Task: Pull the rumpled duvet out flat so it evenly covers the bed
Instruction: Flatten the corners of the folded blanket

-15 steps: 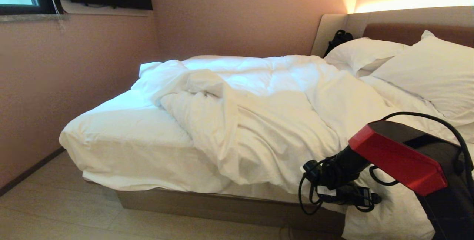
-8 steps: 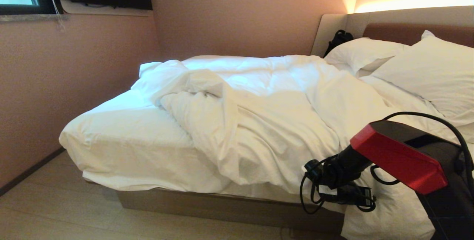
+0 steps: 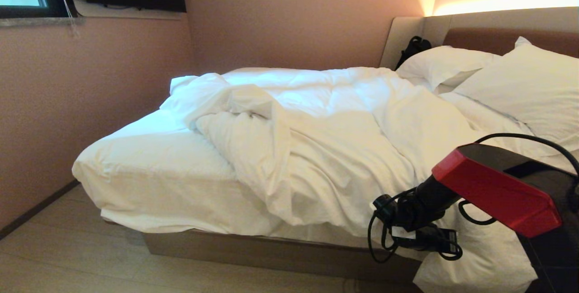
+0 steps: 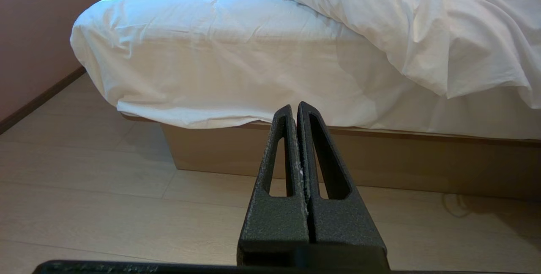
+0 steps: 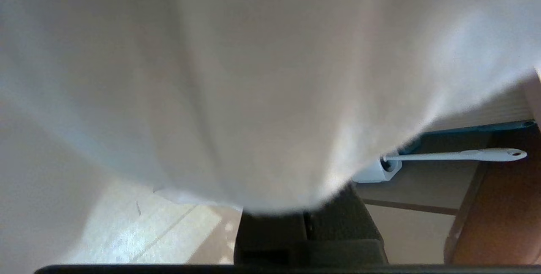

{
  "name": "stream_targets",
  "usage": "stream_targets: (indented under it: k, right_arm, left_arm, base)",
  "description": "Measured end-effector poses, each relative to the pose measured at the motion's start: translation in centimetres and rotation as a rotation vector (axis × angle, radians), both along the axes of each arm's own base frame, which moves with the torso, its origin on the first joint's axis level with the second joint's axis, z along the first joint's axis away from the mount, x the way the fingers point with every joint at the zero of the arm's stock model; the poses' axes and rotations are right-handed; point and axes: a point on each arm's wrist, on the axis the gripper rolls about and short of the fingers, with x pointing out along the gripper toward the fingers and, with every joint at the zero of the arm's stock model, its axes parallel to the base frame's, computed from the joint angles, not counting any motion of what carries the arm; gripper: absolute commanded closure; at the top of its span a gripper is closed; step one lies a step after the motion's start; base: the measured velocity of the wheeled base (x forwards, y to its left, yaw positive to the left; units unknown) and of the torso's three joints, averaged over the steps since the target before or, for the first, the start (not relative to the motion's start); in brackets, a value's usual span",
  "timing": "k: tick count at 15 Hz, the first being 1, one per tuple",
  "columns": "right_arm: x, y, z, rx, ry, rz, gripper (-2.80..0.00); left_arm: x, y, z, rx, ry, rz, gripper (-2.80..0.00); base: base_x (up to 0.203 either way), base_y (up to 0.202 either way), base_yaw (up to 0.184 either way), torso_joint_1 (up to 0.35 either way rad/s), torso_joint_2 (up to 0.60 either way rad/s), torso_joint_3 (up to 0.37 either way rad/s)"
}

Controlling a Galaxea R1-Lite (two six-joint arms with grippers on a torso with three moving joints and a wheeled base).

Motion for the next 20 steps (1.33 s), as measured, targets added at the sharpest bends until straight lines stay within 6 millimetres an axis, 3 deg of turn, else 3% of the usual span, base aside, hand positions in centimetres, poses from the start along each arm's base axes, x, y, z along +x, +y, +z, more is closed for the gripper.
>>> stream_targets:
  k: [7, 11, 15, 16, 20]
  right_arm:
    - [-4.2, 3.0, 4.4, 0.150, 0.093, 0.126, 0.00]
    - [-5.7, 2.7, 4.4, 0.189, 0.181, 0.134, 0.00]
    - [-5.7, 2.7, 4.3, 0.213, 0.180, 0.136, 0.00]
    - [-5.7, 2.8, 4.4, 0.219, 0.179, 0.144, -2.80]
    - [-5.5, 3.3, 4.7, 0.260, 0.175, 0.183, -2.80]
  left_arm:
    - [0.0, 0.0, 0.0, 0.000, 0.000, 0.000, 0.00]
    - [0.0, 0.0, 0.0, 0.000, 0.000, 0.000, 0.00]
    - [0.0, 0.0, 0.0, 0.000, 0.000, 0.000, 0.00]
    - [0.0, 0.0, 0.0, 0.000, 0.000, 0.000, 0.00]
    - [0.0, 0.0, 0.0, 0.000, 0.000, 0.000, 0.00]
  base:
    - [0.000, 0.000, 0.000, 0.000, 0.00, 0.000]
    - [0.000, 0.000, 0.000, 0.000, 0.00, 0.000]
    - [0.000, 0.000, 0.000, 0.000, 0.00, 0.000]
    - [0.000, 0.000, 0.000, 0.000, 0.00, 0.000]
    - [0.000, 0.000, 0.000, 0.000, 0.00, 0.000]
